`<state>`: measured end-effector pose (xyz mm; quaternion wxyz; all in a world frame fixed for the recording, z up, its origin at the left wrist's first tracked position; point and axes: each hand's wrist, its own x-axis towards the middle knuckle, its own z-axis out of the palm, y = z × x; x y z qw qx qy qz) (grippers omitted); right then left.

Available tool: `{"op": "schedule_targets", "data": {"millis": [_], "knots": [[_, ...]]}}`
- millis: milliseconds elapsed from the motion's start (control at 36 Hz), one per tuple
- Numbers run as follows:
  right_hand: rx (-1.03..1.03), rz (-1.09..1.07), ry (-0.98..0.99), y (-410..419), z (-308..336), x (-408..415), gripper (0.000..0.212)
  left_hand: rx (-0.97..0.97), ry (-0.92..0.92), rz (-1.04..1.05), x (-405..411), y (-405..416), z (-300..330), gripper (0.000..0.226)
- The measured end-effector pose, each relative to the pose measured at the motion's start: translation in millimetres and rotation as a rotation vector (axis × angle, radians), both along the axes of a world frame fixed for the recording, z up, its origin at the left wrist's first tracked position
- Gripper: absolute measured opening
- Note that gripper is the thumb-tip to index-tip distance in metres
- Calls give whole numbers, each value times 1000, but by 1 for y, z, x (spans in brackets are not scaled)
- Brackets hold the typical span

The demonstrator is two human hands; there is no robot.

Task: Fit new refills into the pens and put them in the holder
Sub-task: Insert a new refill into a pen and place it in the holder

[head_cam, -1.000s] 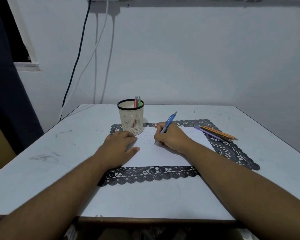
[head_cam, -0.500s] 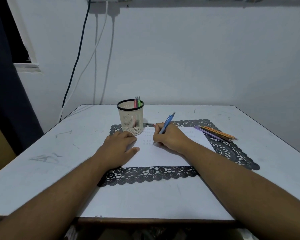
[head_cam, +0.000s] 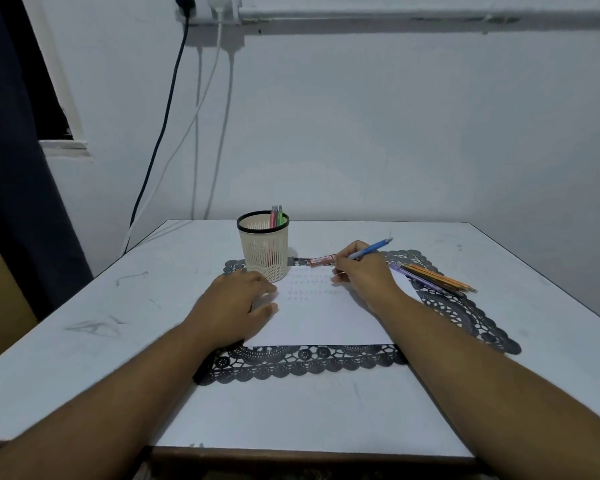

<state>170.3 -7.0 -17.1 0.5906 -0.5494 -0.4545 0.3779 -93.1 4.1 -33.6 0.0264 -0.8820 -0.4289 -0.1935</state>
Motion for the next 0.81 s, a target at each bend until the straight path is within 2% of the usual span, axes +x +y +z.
{"op": "schedule_targets", "data": {"millis": [56,167,250,306,389,472,528,667,750,806], "knots": [[-1,-19,-3,2,-2,1,15,79,-126,-25,1,-3,10,47],[7,0,29,6,-3,2,19,100,-624,-36,13,-2,40,30],[31,11,25,8,-5,2,17,58,-982,68,32,9,60,48],[46,-2,36,9,-6,1,13,27,-1138,143,44,18,64,63],[36,-44,110,11,-4,-1,2,22,-1082,268,56,25,49,92],[39,-69,158,9,1,-4,15,-90,-990,349,62,28,25,121],[55,-74,137,7,5,-5,22,-182,-992,347,62,31,18,132],[174,-78,-187,6,21,-9,24,-295,-996,260,52,38,9,139],[281,-49,-234,10,35,-15,17,-359,-1041,259,49,42,5,137],[364,-45,-234,14,48,-20,20,-367,-1062,259,48,47,4,131]]}}
